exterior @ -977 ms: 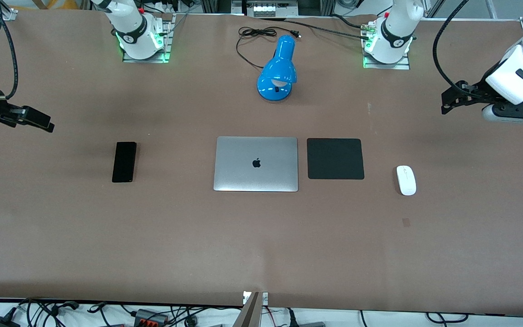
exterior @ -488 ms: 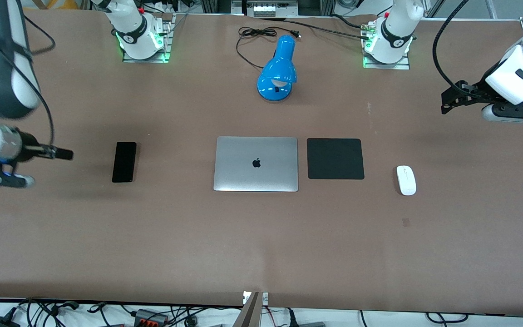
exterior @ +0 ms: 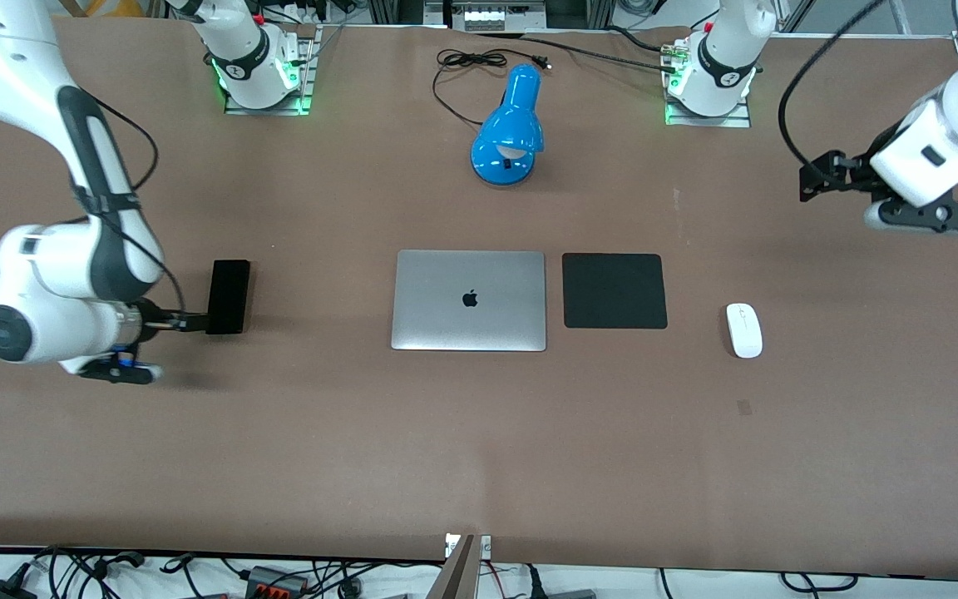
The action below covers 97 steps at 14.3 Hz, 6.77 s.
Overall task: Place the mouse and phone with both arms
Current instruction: 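Reach the right gripper to the black phone while the left gripper reaches the mouse, then grasp the phone with the right gripper while the left gripper grasps the mouse, then carry the phone toward the laptop while the left gripper carries the mouse, then release the phone beside the laptop while the left gripper releases the mouse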
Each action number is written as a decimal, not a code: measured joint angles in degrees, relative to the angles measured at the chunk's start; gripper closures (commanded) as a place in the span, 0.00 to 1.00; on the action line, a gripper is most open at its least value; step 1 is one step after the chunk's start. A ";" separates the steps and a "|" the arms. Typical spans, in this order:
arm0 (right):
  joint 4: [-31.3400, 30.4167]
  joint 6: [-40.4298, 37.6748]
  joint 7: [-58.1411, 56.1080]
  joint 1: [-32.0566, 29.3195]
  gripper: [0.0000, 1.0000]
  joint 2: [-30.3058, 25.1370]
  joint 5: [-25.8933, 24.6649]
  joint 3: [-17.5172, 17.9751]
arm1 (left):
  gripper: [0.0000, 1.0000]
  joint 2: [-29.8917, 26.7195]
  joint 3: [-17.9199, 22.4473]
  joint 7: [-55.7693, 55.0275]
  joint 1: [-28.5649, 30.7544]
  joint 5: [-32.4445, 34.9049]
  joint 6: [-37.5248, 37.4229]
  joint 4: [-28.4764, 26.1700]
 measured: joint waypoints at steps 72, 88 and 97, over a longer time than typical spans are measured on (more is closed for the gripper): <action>-11.96 19.53 11.76 9.60 0.71 2.84 6.99 9.10 | 0.62 27.93 -6.42 -26.98 -12.55 3.71 47.79 -17.94; -10.83 20.47 12.53 11.89 0.00 3.18 6.54 8.87 | 0.00 25.43 -5.63 -27.23 -11.75 3.71 52.19 -18.08; -1.89 -6.48 10.49 6.35 0.00 -14.02 6.32 2.97 | 0.00 20.81 -5.31 -11.95 -5.37 4.02 12.59 4.81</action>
